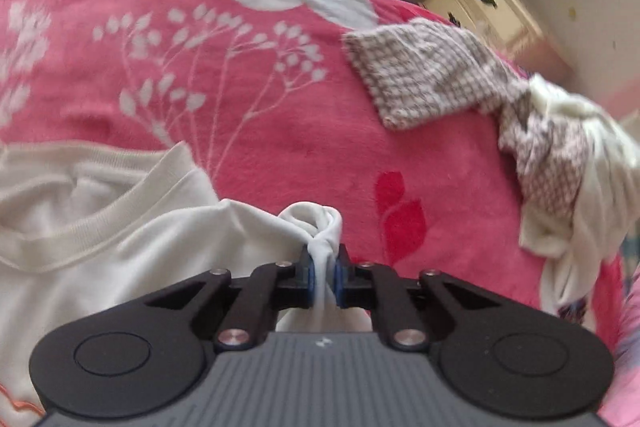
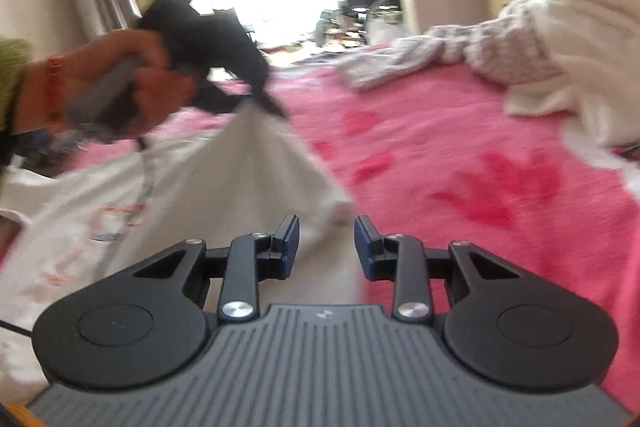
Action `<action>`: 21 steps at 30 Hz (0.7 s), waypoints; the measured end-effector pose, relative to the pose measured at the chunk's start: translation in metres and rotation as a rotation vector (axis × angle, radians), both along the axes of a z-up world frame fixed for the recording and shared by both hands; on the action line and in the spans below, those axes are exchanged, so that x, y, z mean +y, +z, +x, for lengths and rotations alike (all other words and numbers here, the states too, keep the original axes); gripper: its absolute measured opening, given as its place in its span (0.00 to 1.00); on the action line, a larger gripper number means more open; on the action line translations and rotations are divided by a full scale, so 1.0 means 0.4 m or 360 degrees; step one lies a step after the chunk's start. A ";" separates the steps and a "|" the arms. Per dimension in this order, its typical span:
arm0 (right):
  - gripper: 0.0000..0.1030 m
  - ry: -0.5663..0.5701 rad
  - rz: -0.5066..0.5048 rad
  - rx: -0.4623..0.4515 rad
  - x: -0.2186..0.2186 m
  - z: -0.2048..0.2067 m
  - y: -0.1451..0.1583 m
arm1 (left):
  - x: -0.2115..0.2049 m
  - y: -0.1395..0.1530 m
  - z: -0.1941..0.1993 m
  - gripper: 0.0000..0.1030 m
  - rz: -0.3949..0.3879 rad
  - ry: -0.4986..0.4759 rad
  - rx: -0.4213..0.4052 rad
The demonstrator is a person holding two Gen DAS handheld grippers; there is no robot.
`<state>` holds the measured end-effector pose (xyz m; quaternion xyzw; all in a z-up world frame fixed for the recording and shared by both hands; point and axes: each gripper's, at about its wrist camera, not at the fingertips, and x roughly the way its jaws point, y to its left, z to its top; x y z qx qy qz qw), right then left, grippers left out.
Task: Fold clothes
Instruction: 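Hold the side edge with the left gripper while the right gripper grasps the hem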
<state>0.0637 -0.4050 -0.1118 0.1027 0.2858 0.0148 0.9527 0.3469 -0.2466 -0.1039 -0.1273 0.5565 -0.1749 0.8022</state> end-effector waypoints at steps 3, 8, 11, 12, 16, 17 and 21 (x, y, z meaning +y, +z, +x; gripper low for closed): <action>0.29 0.0117 -0.0197 0.0088 0.016 0.048 -0.023 | 0.011 -0.021 0.003 0.10 -0.0107 0.0044 0.0011; 0.29 0.0328 -0.0453 0.0061 0.052 0.101 -0.056 | 0.033 -0.055 0.020 0.14 -0.0292 0.0082 0.0091; 0.29 0.0414 -0.0441 0.0012 0.051 0.121 -0.061 | 0.044 -0.070 0.027 0.17 -0.0360 0.0119 0.0130; 0.29 0.0440 -0.0438 -0.0005 0.051 0.127 -0.062 | 0.044 -0.073 0.030 0.19 -0.0372 0.0126 0.0134; 0.25 0.0400 -0.0355 -0.0062 0.031 0.131 -0.066 | 0.036 -0.073 0.030 0.19 -0.0381 0.0188 0.0081; 0.20 0.0352 -0.0323 -0.0082 0.022 0.124 -0.064 | 0.036 -0.074 0.031 0.19 -0.0406 0.0214 0.0070; 0.13 0.0124 -0.0123 -0.0079 -0.032 0.105 -0.064 | 0.034 -0.098 0.040 0.23 -0.0455 0.0306 0.0091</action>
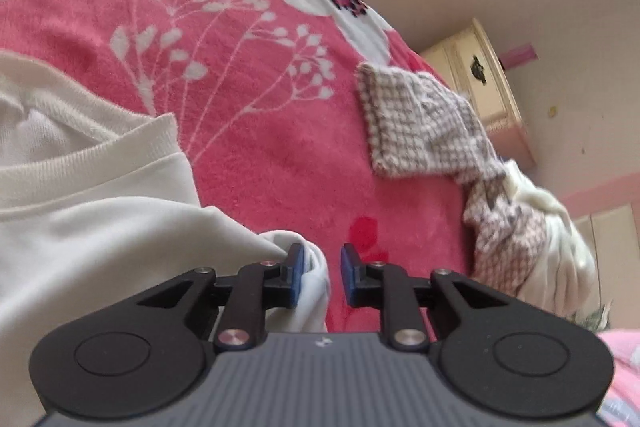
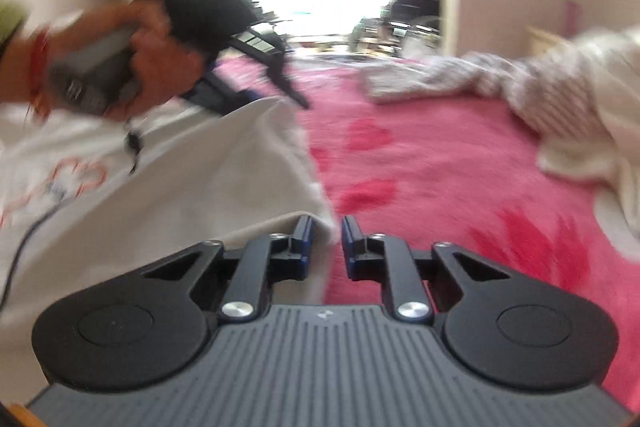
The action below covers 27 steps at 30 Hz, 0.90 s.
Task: Fold clothes
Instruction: 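Hold the side edge with the left gripper while the right gripper grasps the hem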
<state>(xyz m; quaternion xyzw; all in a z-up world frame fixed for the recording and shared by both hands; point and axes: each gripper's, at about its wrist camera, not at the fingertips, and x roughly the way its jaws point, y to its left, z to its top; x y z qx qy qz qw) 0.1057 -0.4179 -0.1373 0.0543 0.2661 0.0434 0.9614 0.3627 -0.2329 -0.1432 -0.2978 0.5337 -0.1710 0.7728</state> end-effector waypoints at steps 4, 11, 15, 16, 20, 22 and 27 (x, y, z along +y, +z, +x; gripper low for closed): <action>0.15 -0.0168 0.0532 0.0125 -0.094 -0.019 -0.006 | -0.006 -0.008 0.001 0.26 0.0012 0.0000 0.0013; 0.18 -0.0291 0.1711 0.0394 -0.214 -0.024 -0.077 | -0.010 0.019 0.001 0.30 0.0086 -0.0143 0.0020; 0.24 -0.0299 0.1915 0.0535 -0.187 0.002 -0.111 | -0.019 0.029 -0.005 0.30 0.0161 -0.0245 0.0043; 0.26 -0.0297 0.1925 0.0558 -0.179 0.015 -0.118 | -0.021 0.031 -0.008 0.30 0.0170 -0.0269 0.0045; 0.27 -0.0249 0.2005 0.0602 -0.147 0.076 -0.158 | -0.019 0.034 -0.015 0.31 0.0152 -0.0311 0.0023; 0.23 -0.0258 0.2043 0.0550 -0.144 0.084 -0.169 | -0.016 0.032 -0.017 0.30 0.0141 -0.0292 0.0005; 0.03 -0.0400 0.2032 0.0422 -0.142 0.038 -0.174 | -0.022 0.018 -0.014 0.20 0.0116 -0.0160 -0.0023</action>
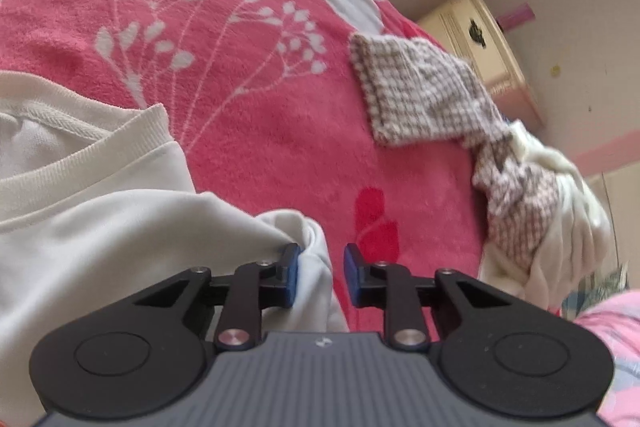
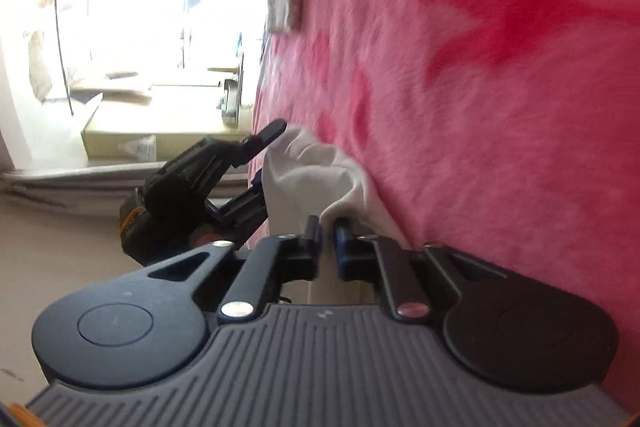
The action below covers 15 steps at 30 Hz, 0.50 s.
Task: Fold clothes
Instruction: 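Hold the side edge with the left gripper while the right gripper grasps the hem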
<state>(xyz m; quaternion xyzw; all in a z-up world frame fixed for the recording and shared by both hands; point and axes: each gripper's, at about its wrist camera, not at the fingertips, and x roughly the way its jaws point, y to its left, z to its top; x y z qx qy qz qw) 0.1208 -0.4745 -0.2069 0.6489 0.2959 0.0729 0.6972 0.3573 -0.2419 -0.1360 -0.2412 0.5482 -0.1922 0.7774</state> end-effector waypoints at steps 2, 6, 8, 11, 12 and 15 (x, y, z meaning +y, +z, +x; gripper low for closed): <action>0.03 -0.0076 -0.0031 0.0004 0.000 -0.033 0.007 | -0.012 -0.005 0.001 0.17 0.0016 0.0011 -0.0022; 0.03 -0.0149 -0.0199 0.0016 0.011 -0.081 0.041 | -0.028 -0.020 -0.003 0.14 0.0056 0.0040 -0.0058; 0.02 -0.0138 -0.0305 0.0047 0.025 -0.080 0.050 | -0.036 -0.028 -0.007 0.14 0.0079 0.0050 -0.0083; 0.02 -0.0106 -0.0457 0.0071 0.043 -0.073 0.068 | -0.045 -0.029 -0.011 0.16 0.0105 0.0032 -0.0118; 0.02 -0.0091 -0.0507 0.0069 0.049 -0.069 0.076 | -0.043 -0.025 -0.010 0.17 0.0098 0.0024 -0.0117; 0.04 -0.0084 -0.0595 0.0071 0.051 -0.078 0.099 | -0.035 -0.011 -0.009 0.29 0.0068 0.0005 -0.0115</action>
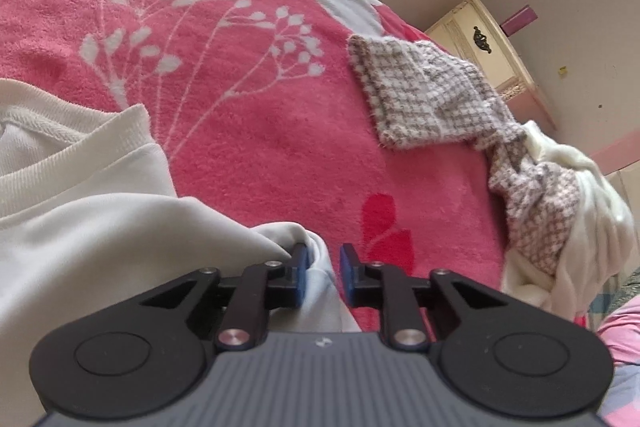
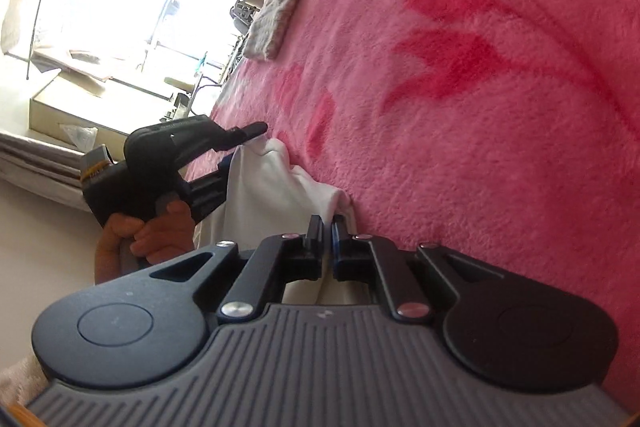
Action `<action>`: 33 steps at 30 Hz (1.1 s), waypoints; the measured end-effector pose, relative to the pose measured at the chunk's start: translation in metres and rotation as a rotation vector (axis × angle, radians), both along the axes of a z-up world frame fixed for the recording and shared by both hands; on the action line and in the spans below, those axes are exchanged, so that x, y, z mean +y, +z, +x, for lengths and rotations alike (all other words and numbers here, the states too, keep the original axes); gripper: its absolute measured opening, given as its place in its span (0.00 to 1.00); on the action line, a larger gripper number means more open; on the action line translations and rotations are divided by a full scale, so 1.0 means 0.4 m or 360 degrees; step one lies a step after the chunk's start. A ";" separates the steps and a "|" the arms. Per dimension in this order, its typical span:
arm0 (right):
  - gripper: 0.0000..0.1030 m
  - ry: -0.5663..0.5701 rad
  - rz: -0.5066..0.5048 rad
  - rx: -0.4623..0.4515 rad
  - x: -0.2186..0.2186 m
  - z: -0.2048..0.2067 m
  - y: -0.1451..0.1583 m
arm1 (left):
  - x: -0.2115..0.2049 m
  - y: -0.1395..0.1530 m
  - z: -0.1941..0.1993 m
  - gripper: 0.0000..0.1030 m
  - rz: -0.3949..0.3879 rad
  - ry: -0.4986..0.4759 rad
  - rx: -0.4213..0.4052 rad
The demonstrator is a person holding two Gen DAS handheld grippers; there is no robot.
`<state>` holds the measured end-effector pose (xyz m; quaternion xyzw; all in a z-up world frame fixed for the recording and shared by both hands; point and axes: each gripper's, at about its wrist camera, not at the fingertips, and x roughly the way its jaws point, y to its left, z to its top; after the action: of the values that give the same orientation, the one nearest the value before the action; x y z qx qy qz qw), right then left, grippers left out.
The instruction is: Fold clothes
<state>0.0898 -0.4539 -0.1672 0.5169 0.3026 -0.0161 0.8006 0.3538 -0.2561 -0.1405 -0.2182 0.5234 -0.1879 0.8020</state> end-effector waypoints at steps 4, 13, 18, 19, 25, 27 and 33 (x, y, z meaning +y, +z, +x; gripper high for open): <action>0.09 -0.0096 -0.0098 -0.0010 -0.025 -0.054 0.044 | 0.026 0.052 -0.005 0.47 -0.0020 0.0013 -0.0068; 0.11 0.0235 -0.0162 -0.0050 0.021 0.113 0.059 | 0.147 0.245 -0.035 0.48 0.0161 -0.0056 -0.0221; 0.11 -0.0016 0.0106 -0.0049 -0.032 0.128 -0.014 | 0.336 0.486 -0.119 0.50 0.0331 -0.0078 -0.0428; 0.16 -0.0064 0.0112 -0.0074 -0.042 0.113 -0.001 | 0.377 0.531 -0.144 0.54 0.0354 -0.0069 -0.0466; 0.25 0.0114 -0.0102 -0.0181 0.001 0.043 0.149 | 0.587 0.668 -0.337 0.66 0.0420 -0.0065 -0.0657; 0.26 0.0258 -0.0232 -0.0231 0.052 0.015 0.213 | 0.634 0.637 -0.401 0.66 0.0388 -0.0080 -0.0628; 0.32 0.0850 -0.0575 -0.0303 0.281 -0.101 0.331 | 0.691 0.433 -0.563 0.60 0.0199 -0.0257 -0.0380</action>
<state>0.0493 -0.3414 -0.0348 0.2682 0.3434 0.1894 0.8799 0.1287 0.0203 0.0327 -0.1013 0.4510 -0.2433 0.8528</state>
